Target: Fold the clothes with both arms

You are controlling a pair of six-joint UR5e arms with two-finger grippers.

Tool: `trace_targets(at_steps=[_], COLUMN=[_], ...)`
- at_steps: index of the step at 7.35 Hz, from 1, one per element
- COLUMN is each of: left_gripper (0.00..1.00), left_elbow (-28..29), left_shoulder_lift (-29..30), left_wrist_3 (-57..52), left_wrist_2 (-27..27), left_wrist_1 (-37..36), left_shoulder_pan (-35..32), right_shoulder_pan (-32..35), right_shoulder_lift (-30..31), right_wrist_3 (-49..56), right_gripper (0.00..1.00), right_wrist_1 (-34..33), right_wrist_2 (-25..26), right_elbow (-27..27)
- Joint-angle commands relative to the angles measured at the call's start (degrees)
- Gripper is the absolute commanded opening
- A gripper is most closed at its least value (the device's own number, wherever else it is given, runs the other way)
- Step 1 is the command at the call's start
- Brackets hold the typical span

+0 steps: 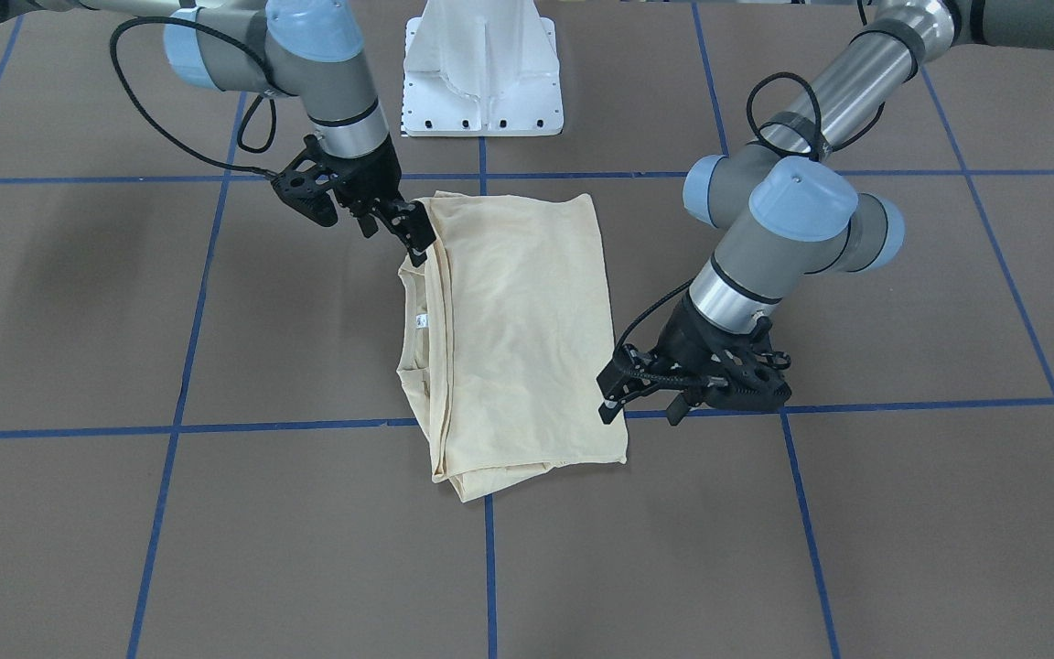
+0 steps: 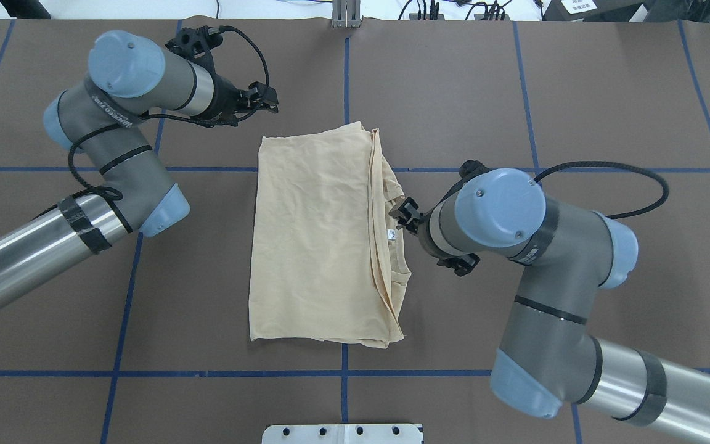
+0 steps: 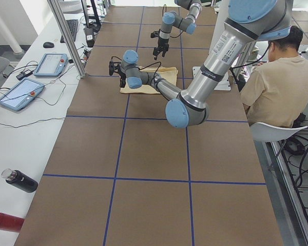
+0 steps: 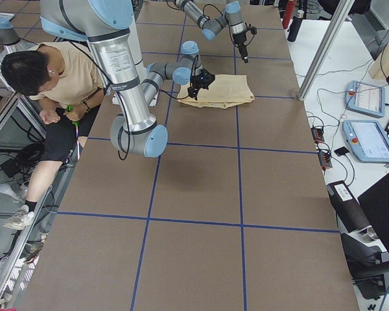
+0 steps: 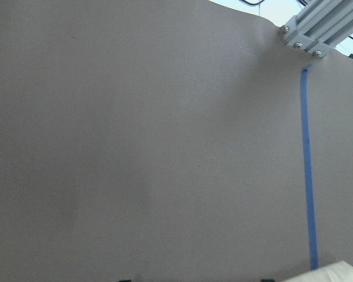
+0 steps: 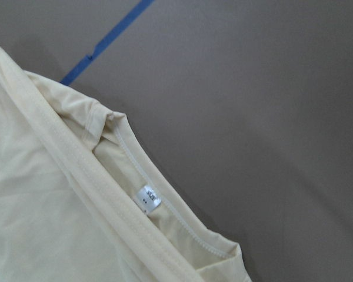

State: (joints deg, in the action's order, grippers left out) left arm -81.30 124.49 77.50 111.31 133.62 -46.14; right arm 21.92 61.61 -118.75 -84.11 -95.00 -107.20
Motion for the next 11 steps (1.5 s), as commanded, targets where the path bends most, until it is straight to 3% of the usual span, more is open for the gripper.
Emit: trace_targets(at_steps=[1,5,7,8,9,10,11], left_gripper=[0.97,0.98,0.98,0.98,0.98,0.98,0.98], left_elbow=[-5.0,-5.6,-5.8,-5.8,-5.8,-5.8,-5.8], left_shoulder_lift=[-3.7,-3.7,-3.7,-3.7,-3.7,-3.8,-3.8], left_wrist_3=[3.3,3.6,3.7,3.7,3.7,3.8,3.9], left_wrist_2=[0.3,0.1,0.1,0.1,0.1,0.1,0.1], left_wrist_1=[-0.1,-0.2,-0.2,-0.2,-0.2,-0.2,-0.2], left_shoulder_pan=[-0.4,-0.4,-0.4,-0.4,-0.4,-0.4,-0.4], right_shoulder_pan=[-7.2,-8.7,-8.7,-8.7,-8.7,-8.7,-8.7], right_shoulder_lift=[-0.8,-0.6,-0.4,-0.6,-0.5,-0.6,-0.6], right_wrist_3=[-9.1,-9.5,-9.7,-10.0,-11.0,-11.1,-11.1], right_gripper=[1.0,0.97,0.69,0.44,0.08,0.0,0.0], right_wrist_1=[0.0,0.9,1.3,1.3,1.3,1.3,1.3], right_wrist_2=[6.2,7.9,7.9,7.9,7.9,7.8,7.8], right_elbow=[0.6,4.3,4.4,4.3,4.3,4.3,4.3])
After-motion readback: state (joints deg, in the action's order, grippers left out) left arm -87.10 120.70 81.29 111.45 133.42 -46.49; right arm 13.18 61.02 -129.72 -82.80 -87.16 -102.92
